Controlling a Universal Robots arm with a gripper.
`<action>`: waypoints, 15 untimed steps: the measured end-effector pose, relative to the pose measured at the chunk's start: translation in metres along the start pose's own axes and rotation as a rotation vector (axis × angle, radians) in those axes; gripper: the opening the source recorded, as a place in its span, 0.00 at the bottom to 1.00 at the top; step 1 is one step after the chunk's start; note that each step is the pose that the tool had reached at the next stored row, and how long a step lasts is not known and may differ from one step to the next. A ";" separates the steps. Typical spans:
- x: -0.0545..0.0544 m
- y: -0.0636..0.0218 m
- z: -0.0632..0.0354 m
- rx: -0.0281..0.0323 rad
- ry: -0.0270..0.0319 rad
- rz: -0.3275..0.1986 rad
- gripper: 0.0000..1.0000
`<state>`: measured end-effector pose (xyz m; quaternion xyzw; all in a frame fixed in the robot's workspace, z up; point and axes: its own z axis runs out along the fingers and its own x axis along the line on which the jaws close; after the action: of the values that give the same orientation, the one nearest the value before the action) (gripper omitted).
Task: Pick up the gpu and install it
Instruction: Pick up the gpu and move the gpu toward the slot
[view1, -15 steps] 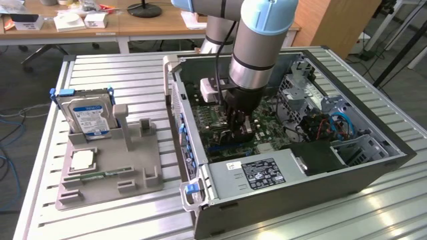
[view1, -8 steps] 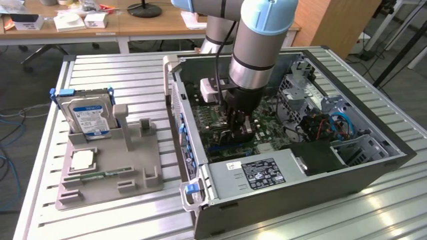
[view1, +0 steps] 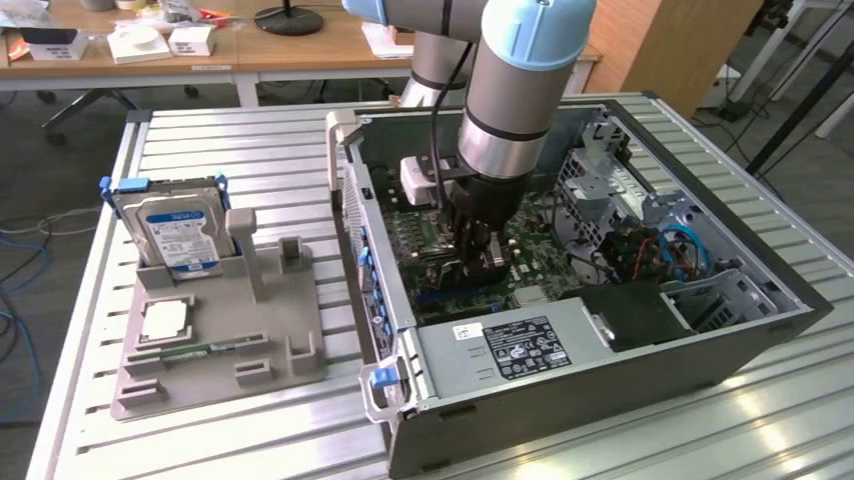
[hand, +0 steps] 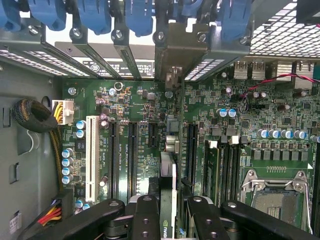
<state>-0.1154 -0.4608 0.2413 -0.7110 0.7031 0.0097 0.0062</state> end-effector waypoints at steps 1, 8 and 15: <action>0.000 0.0000 0.0000 0.0000 0.0000 -0.001 0.26; 0.000 0.0000 0.0001 0.0000 0.0000 -0.002 0.26; 0.000 0.0000 0.0001 0.0000 0.0000 -0.002 0.26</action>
<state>-0.1154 -0.4608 0.2412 -0.7115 0.7026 0.0096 0.0062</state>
